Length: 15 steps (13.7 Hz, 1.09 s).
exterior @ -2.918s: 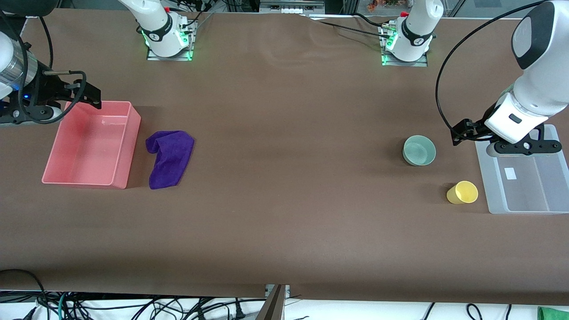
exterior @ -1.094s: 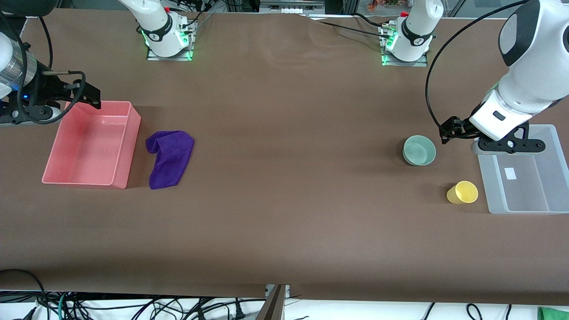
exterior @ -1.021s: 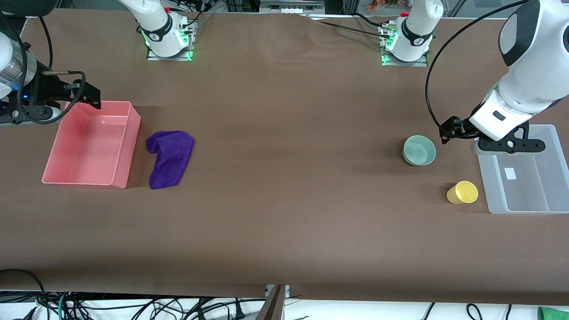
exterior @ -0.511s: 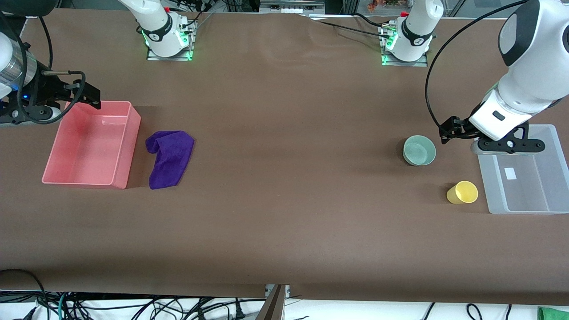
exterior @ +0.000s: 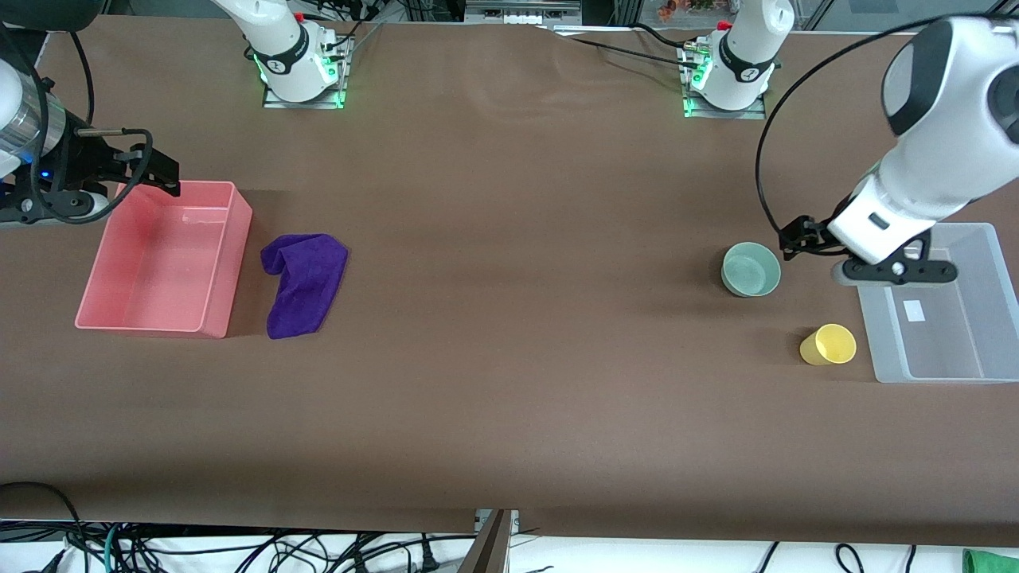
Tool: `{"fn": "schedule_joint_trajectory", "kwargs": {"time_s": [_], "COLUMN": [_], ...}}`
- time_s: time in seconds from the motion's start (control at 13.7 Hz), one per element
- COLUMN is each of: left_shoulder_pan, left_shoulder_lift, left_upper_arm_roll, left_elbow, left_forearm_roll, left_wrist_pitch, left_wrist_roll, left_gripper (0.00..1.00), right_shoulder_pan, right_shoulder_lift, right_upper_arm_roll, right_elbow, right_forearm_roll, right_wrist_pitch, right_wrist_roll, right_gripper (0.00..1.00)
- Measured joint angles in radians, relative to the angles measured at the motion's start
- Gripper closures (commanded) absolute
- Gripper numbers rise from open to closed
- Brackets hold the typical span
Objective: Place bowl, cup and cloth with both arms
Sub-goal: 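Grasp the green bowl rim with the left gripper while the right gripper reaches the cloth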
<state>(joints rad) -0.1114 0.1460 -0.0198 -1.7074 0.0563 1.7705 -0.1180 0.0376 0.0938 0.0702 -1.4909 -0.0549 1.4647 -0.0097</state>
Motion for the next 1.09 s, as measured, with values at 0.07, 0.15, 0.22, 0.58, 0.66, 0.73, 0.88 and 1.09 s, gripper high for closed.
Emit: {"fn": "schedule_joint_trajectory", "kwargs": {"time_s": [0.07, 0.15, 0.22, 0.58, 0.66, 0.73, 0.88, 1.09], "left_shoulder_pan": [0.002, 0.004, 0.005, 0.068, 0.099, 0.124, 0.142, 0.154], "left_shoulder_lift": [0.026, 0.047, 0.061, 0.069, 0.069, 0.070, 0.077, 0.111], "left_upper_arm_roll": [0.001, 0.002, 0.002, 0.007, 0.007, 0.008, 0.008, 0.008], "left_elbow": [-0.011, -0.027, -0.041, -0.121, -0.132, -0.154, -0.238, -0.340], "left_forearm_roll": [0.000, 0.000, 0.000, 0.001, 0.001, 0.001, 0.001, 0.001], "left_wrist_pitch": [-0.018, -0.022, -0.022, 0.011, 0.024, 0.061, 0.204, 0.343], "left_wrist_roll": [0.001, 0.002, 0.003, 0.075, 0.113, 0.138, 0.146, 0.143], "left_gripper": [0.00, 0.00, 0.00, 0.00, 0.00, 0.00, 0.00, 0.06], "right_shoulder_pan": [0.000, -0.002, -0.003, -0.005, -0.006, -0.008, -0.018, -0.022], "right_shoulder_lift": [0.005, 0.010, 0.017, 0.064, 0.083, 0.105, 0.147, 0.172], "right_upper_arm_roll": [-0.002, -0.002, -0.003, -0.004, -0.004, -0.004, -0.005, -0.005], "right_elbow": [0.000, 0.000, 0.000, -0.003, -0.005, -0.009, -0.033, -0.169], "right_forearm_roll": [0.000, 0.000, -0.001, -0.009, -0.011, -0.012, -0.012, -0.012], "right_wrist_pitch": [0.000, 0.001, 0.002, 0.041, 0.053, 0.062, 0.081, 0.239], "right_wrist_roll": [0.000, 0.000, 0.000, 0.000, 0.000, 0.000, 0.000, 0.000], "right_gripper": [0.00, 0.00, 0.00, 0.00, 0.00, 0.00, 0.00, 0.00]}}
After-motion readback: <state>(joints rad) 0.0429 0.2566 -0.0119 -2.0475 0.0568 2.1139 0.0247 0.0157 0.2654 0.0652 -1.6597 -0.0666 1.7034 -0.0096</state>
